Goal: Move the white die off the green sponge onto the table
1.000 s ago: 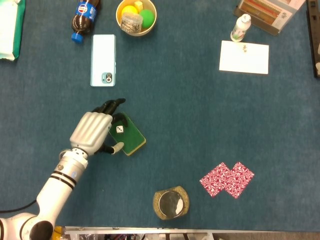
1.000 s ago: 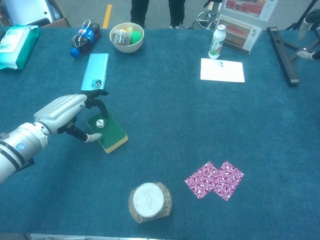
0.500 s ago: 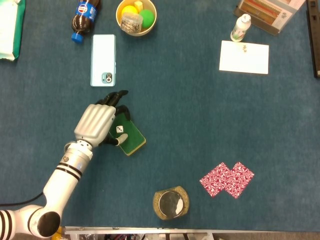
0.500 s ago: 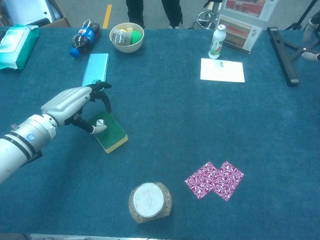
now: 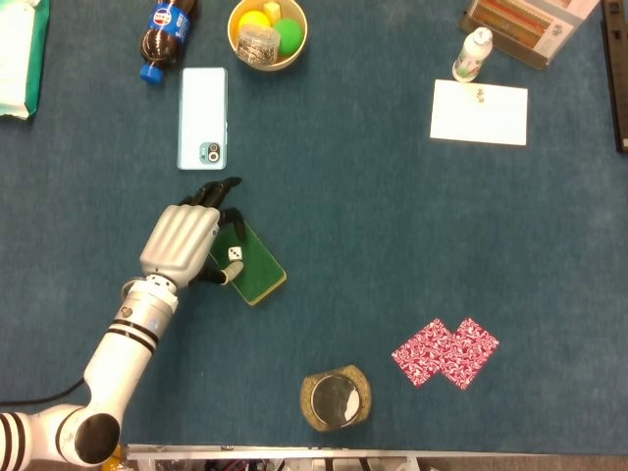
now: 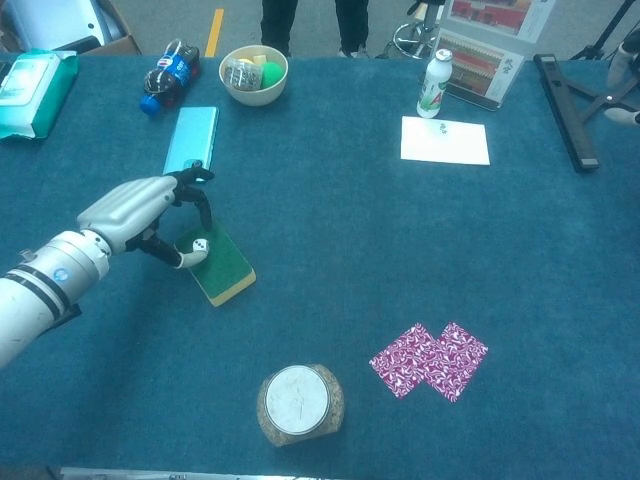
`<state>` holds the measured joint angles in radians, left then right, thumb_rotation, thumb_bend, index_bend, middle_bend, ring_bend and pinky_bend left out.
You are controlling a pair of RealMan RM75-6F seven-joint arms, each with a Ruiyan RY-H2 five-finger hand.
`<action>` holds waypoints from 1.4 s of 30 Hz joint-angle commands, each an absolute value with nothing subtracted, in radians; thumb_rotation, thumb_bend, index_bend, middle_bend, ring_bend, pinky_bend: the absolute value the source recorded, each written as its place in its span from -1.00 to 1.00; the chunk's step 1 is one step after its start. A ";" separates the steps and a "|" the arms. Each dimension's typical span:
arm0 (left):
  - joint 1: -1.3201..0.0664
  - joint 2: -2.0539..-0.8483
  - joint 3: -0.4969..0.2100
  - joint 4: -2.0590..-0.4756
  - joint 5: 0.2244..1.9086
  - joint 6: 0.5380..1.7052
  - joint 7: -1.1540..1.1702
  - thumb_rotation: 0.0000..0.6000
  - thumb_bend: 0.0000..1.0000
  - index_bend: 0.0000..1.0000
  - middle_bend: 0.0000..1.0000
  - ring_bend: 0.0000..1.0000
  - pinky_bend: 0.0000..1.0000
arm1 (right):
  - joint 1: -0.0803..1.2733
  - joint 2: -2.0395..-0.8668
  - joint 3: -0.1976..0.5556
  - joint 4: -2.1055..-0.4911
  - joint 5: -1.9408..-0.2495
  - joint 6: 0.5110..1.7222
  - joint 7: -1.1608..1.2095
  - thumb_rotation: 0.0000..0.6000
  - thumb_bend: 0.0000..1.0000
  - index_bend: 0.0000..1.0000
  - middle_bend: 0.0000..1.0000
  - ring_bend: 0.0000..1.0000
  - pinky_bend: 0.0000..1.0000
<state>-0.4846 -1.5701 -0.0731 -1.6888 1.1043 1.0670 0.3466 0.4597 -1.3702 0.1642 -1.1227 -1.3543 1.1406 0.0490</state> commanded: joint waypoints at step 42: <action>-0.464 -1.548 -0.059 -1.716 1.161 1.133 0.314 1.00 -0.55 0.15 -0.82 -0.85 -0.54 | 0.439 -1.362 0.159 -1.121 -1.356 1.161 0.055 1.00 -0.63 0.08 -0.24 -0.26 -0.30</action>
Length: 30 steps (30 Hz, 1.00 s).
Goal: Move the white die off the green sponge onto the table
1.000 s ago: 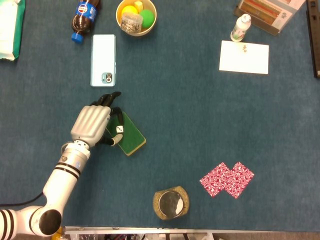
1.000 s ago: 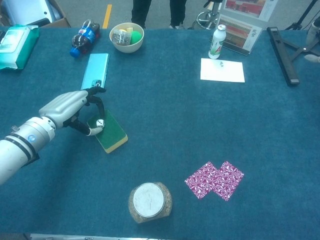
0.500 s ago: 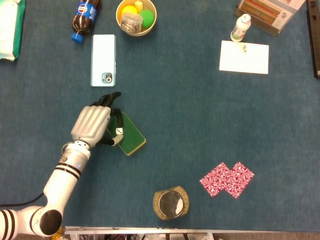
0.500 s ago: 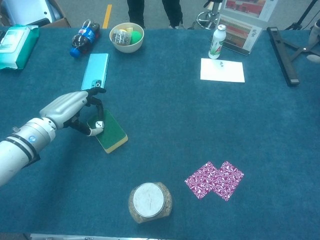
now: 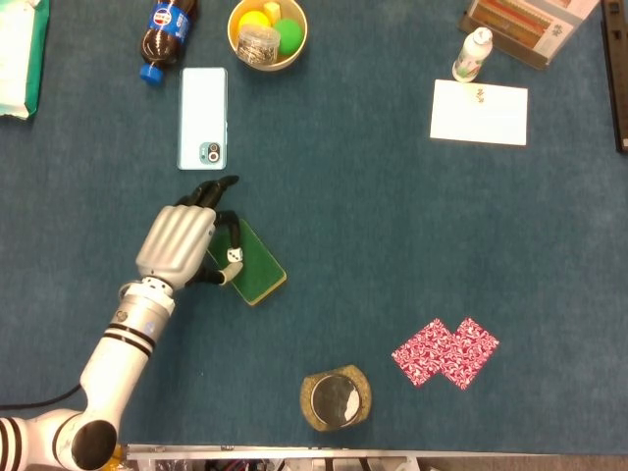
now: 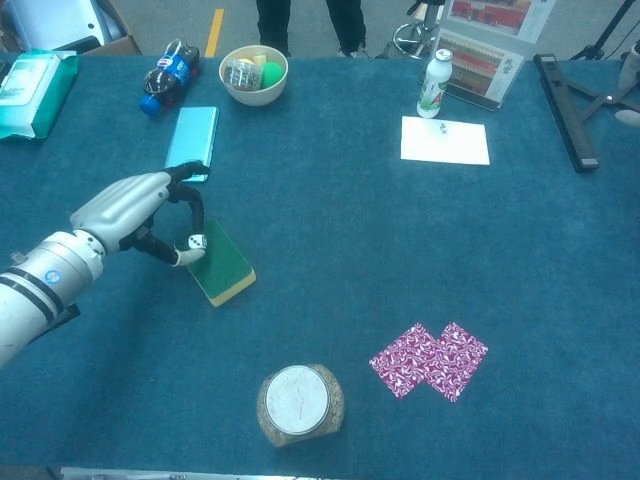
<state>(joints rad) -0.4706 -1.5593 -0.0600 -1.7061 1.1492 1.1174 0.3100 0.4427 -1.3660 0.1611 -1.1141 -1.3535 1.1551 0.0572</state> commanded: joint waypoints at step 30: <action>-0.320 -1.439 -0.013 -1.732 1.332 1.333 0.216 1.00 -0.55 0.16 -0.79 -0.85 -0.54 | 0.251 -1.310 0.038 -1.235 -1.410 1.283 0.042 1.00 -0.63 0.08 -0.24 -0.26 -0.30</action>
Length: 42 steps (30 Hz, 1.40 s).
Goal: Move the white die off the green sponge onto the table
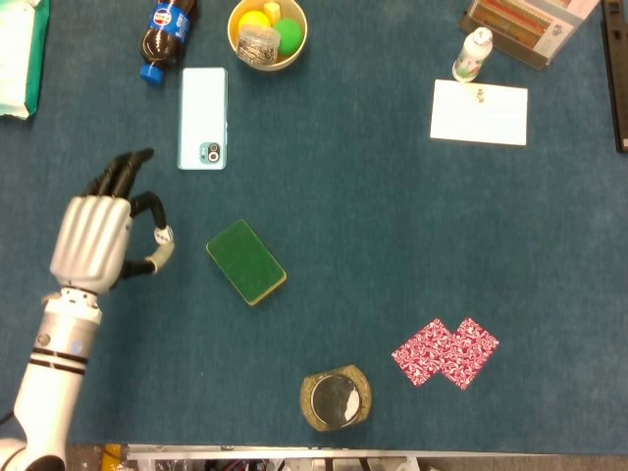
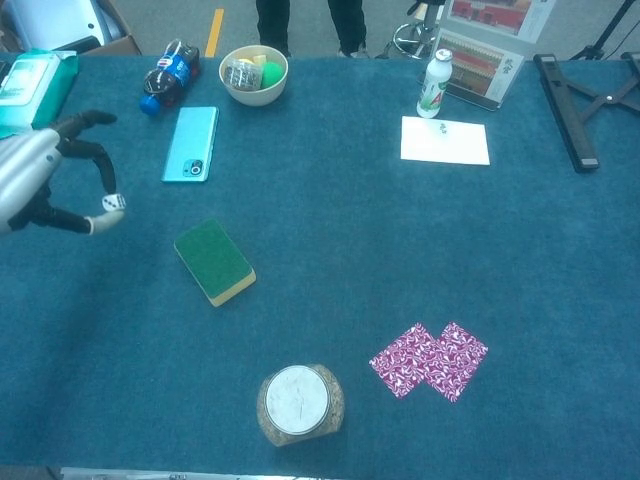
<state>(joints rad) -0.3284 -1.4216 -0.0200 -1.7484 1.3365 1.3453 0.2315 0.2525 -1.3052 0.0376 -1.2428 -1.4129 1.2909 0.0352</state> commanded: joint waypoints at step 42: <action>-0.270 -1.324 -0.092 -1.770 1.387 1.401 0.181 1.00 -0.61 -0.24 -0.69 -0.78 -0.53 | 0.322 -1.282 0.115 -1.285 -1.465 1.270 0.021 1.00 -0.63 0.08 -0.24 -0.26 -0.29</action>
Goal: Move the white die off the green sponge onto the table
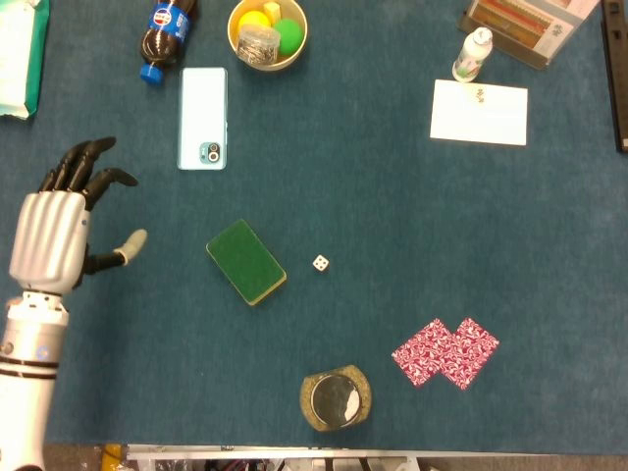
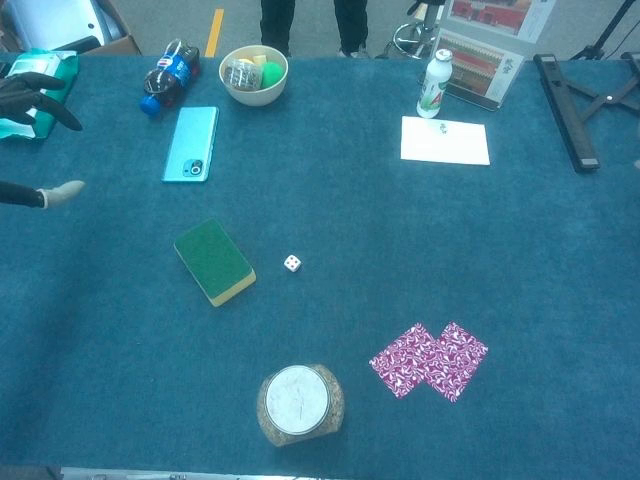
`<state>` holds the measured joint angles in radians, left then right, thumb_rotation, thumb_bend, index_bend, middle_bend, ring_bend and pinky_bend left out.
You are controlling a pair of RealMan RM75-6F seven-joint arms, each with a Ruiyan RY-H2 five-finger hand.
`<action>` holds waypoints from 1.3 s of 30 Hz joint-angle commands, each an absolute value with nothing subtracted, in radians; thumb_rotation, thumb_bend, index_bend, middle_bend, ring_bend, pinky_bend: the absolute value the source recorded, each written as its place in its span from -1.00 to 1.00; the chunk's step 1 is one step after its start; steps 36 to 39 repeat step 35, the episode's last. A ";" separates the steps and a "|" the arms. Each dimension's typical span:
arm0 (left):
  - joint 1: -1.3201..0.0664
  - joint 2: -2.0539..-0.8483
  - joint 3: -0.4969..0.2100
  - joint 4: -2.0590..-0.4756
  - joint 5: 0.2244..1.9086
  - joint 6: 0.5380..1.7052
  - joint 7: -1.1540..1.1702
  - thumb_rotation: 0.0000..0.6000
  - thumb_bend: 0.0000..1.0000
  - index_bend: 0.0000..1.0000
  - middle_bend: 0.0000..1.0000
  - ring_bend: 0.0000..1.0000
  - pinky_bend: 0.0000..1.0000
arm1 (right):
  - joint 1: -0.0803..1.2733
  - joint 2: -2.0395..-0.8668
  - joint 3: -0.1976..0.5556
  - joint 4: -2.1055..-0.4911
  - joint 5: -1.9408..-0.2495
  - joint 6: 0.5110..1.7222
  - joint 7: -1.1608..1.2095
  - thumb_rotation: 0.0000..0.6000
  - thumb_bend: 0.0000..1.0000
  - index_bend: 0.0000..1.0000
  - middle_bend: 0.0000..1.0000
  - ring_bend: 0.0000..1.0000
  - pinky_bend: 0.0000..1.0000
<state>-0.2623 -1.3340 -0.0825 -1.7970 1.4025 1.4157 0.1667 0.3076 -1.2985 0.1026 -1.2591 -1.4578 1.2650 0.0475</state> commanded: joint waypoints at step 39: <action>-0.168 -1.145 -0.053 -1.505 1.419 1.420 -0.010 1.00 -0.61 -0.28 -0.60 -0.74 -0.32 | 0.081 -1.065 0.065 -1.766 -1.440 1.613 -0.521 1.00 -0.63 0.08 -0.24 -0.26 -0.30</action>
